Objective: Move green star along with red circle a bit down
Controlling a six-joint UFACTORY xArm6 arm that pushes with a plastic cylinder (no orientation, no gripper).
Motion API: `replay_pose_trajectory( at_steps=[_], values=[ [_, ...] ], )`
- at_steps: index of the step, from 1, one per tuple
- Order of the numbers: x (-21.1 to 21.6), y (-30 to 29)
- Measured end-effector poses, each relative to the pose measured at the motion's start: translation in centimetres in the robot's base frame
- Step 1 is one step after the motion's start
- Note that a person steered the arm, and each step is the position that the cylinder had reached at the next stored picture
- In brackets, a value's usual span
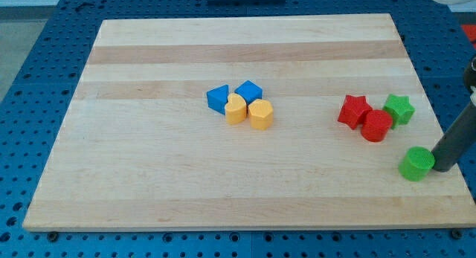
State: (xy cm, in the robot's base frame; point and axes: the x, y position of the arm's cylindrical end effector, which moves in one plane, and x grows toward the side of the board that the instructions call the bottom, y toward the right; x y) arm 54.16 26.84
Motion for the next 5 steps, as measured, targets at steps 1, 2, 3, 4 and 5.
replay_pose_trajectory(
  at_steps=[1,2,3,4,5],
  values=[
    [2.4,-0.8],
    [2.8,0.0],
    [0.0,4.1],
    [-4.2,3.9],
    [-7.6,3.1]
  ],
)
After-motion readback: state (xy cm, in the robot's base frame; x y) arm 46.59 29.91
